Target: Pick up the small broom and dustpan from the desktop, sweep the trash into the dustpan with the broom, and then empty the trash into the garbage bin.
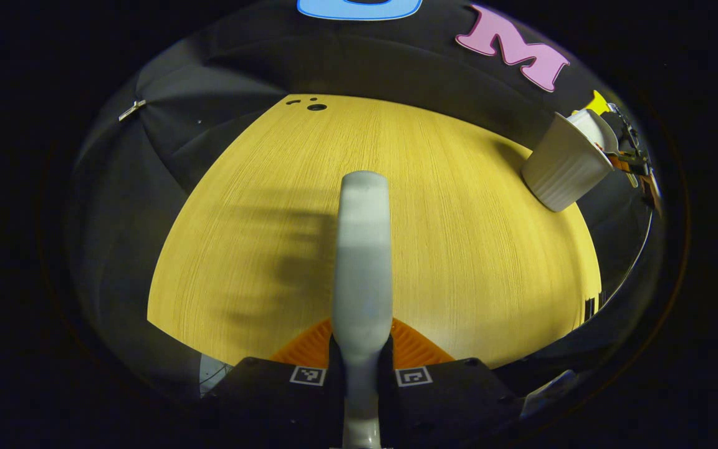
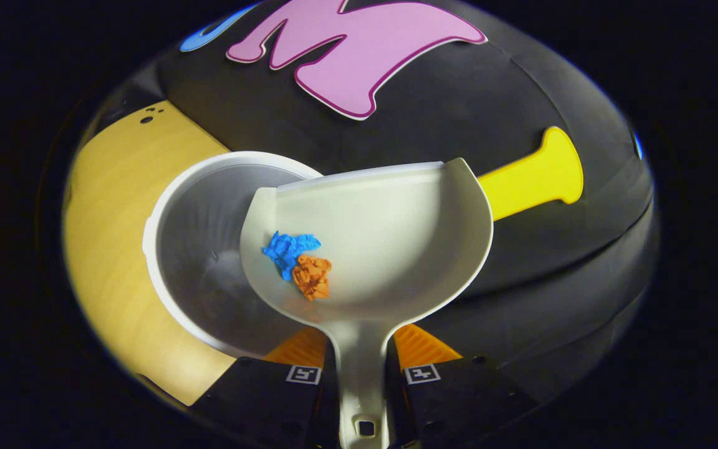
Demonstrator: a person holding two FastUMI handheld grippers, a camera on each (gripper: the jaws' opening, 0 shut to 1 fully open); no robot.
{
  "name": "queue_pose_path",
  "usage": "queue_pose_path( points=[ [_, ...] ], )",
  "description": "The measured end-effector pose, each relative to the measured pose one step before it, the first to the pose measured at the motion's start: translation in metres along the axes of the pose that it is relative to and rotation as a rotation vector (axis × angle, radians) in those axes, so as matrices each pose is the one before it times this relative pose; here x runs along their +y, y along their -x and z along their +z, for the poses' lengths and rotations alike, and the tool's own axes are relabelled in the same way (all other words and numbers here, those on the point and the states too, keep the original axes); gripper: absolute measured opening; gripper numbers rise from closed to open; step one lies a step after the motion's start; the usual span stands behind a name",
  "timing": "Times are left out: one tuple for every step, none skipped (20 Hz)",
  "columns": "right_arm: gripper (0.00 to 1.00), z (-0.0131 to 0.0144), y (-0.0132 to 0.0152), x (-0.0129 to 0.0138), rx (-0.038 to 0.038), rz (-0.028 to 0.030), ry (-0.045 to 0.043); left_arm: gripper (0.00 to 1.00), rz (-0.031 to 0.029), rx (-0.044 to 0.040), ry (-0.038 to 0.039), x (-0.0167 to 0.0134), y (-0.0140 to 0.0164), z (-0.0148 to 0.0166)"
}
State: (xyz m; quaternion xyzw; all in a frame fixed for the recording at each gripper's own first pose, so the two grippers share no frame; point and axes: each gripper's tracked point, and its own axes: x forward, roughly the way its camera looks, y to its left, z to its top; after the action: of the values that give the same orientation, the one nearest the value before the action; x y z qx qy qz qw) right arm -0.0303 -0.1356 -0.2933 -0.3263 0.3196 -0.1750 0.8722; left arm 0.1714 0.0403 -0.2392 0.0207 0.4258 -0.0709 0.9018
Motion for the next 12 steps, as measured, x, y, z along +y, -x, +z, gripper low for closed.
queue_pose_path(
  points=[
    [0.34, -0.00129, 0.00039, -0.00195, -0.00864, -0.02144, 0.04410, 0.26, -0.00001, 0.00512, 0.00405, 0.00048, -0.00056, -0.00101],
    [0.34, 0.00440, 0.00019, -0.00234, -0.01110, -0.02247, 0.04606, 0.26, 0.00090, 0.00325, 0.00155, 0.00094, -0.00059, 0.00042],
    [0.34, 0.00418, 0.00170, -0.00229, -0.00895, -0.02067, 0.04810, 0.26, 0.00064, 0.00316, -0.00075, 0.00093, -0.00056, 0.00026],
    [0.34, 0.00204, 0.00091, -0.00201, -0.00892, -0.01879, 0.04950, 0.27, 0.00056, 0.00364, -0.00191, 0.00095, 0.00009, 0.00030],
    [0.34, 0.00246, 0.00222, -0.00265, -0.01070, -0.01805, 0.05227, 0.25, 0.00095, 0.00211, -0.00323, 0.00014, -0.00072, 0.00063],
    [0.33, -0.00078, 0.00059, -0.00435, -0.00761, -0.01504, 0.05122, 0.26, 0.00058, 0.00185, -0.00268, 0.00085, 0.00071, 0.00046],
    [0.33, -0.00065, 0.00196, -0.00416, -0.00633, -0.01183, 0.04745, 0.26, 0.00002, 0.00185, -0.00177, 0.00006, -0.00013, 0.00032],
    [0.34, -0.00329, 0.00454, -0.00753, -0.00612, -0.00669, 0.04243, 0.26, -0.00159, 0.00155, -0.00143, -0.00017, -0.00004, 0.00063],
    [0.29, -0.00431, 0.00319, -0.00673, -0.00417, -0.00697, 0.04086, 0.27, -0.00028, 0.00103, -0.00073, -0.00012, 0.00009, -0.00041],
    [0.31, -0.00523, -0.00022, -0.00841, -0.00288, -0.00996, 0.04658, 0.25, -0.00177, 0.00107, 0.00033, 0.00056, 0.00071, 0.00092],
    [0.34, -0.00500, -0.00003, -0.00419, -0.00346, -0.00908, 0.04981, 0.26, -0.00168, 0.00085, 0.00010, -0.00018, -0.00011, -0.00087],
    [0.34, -0.00425, -0.00355, -0.00680, -0.00337, -0.00095, 0.04226, 0.27, -0.00001, 0.00009, -0.00150, -0.00008, 0.00011, 0.00074]
  ],
)
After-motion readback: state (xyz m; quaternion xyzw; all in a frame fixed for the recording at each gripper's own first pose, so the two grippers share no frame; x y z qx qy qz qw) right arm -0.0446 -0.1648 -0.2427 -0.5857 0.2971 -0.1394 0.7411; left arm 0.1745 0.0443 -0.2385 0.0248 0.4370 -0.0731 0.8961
